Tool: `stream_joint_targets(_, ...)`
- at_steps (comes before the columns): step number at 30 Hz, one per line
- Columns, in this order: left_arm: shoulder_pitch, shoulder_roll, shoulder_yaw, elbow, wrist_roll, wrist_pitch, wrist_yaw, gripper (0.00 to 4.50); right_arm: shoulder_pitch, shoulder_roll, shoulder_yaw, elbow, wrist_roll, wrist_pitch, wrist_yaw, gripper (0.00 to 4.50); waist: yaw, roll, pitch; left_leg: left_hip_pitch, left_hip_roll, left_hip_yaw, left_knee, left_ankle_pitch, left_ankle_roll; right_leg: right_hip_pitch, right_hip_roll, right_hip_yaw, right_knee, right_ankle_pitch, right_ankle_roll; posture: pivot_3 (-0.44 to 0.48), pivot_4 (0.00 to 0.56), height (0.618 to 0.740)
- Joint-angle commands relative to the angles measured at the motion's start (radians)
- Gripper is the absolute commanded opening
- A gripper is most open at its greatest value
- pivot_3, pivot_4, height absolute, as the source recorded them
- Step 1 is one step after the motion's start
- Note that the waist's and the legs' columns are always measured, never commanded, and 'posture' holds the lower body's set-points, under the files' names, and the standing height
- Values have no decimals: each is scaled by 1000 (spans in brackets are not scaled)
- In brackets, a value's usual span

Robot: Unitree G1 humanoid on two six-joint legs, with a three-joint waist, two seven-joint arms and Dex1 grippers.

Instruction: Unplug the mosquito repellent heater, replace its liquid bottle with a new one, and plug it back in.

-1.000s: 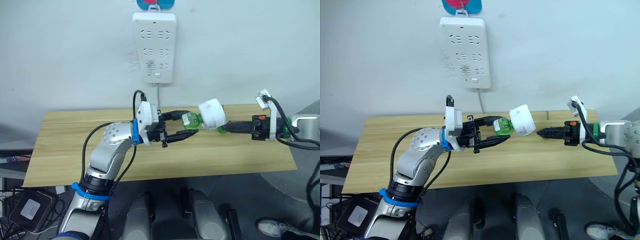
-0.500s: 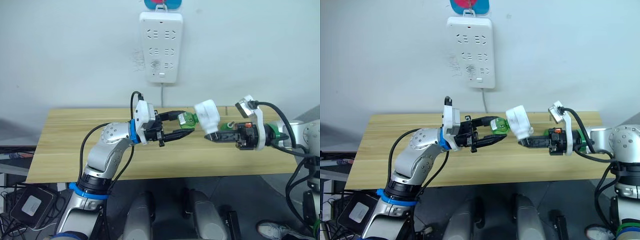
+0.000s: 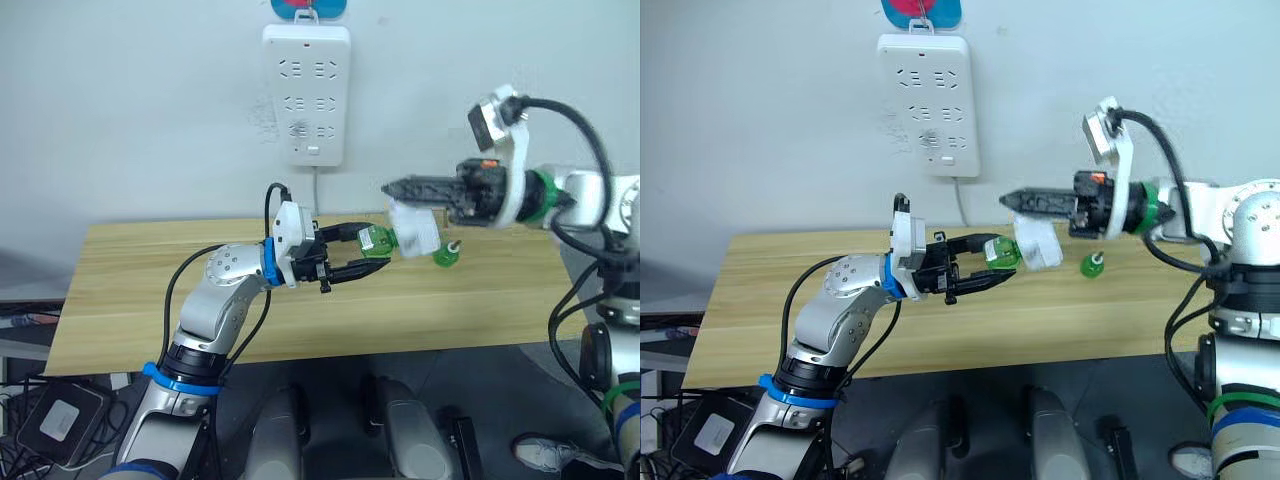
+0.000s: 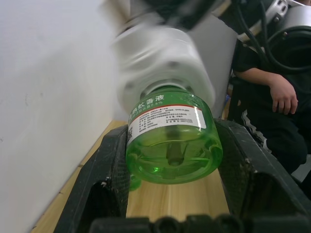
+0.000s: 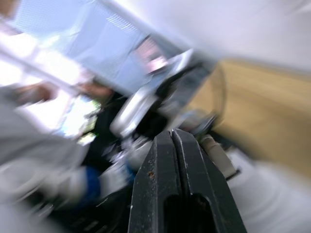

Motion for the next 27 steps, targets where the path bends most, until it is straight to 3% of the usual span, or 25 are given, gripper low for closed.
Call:
stream_joint_targets(1, 6, -7, 1, -50, -15, -1, 3, 2247, -15, -5, 46, 16, -211, -111, 75, 29, 0, 0, 0, 0, 0, 0, 0, 0, 0, 0, 0, 0, 0, 0, 0, -228, 332, 740)
stream_joint_targets(7, 23, 4, 7, -83, -24, 13, 2, 2247, -13, -25, 58, 26, -314, -107, 249, 29, 0, 0, 0, -1, 0, 0, 0, 0, 0, -1, 0, 0, 0, 0, 0, -210, 326, 740)
stream_joint_targets(13, 8, -13, 24, -98, -48, 52, 37, 2247, 157, -70, 108, -81, -384, -81, 380, 29, 7, 0, 0, -1, 0, 0, 0, 0, 0, 0, -1, 0, 0, 0, 0, -198, 318, 740)
stream_joint_targets(20, 0, -12, 47, -108, -61, 87, 69, 2247, 343, -74, 22, -235, -287, 43, 372, 29, 7, 0, 0, 0, 0, 0, 1, 0, 0, 0, -1, 0, 1, 0, 0, -189, 314, 740)
stream_joint_targets(27, 25, 8, 27, -107, -38, 77, 50, 2247, 325, -21, -115, -234, -67, 176, 255, 29, 3, 0, 0, 0, 0, 0, 0, 0, 0, 0, 0, 0, 1, 0, 0, -200, 308, 740)
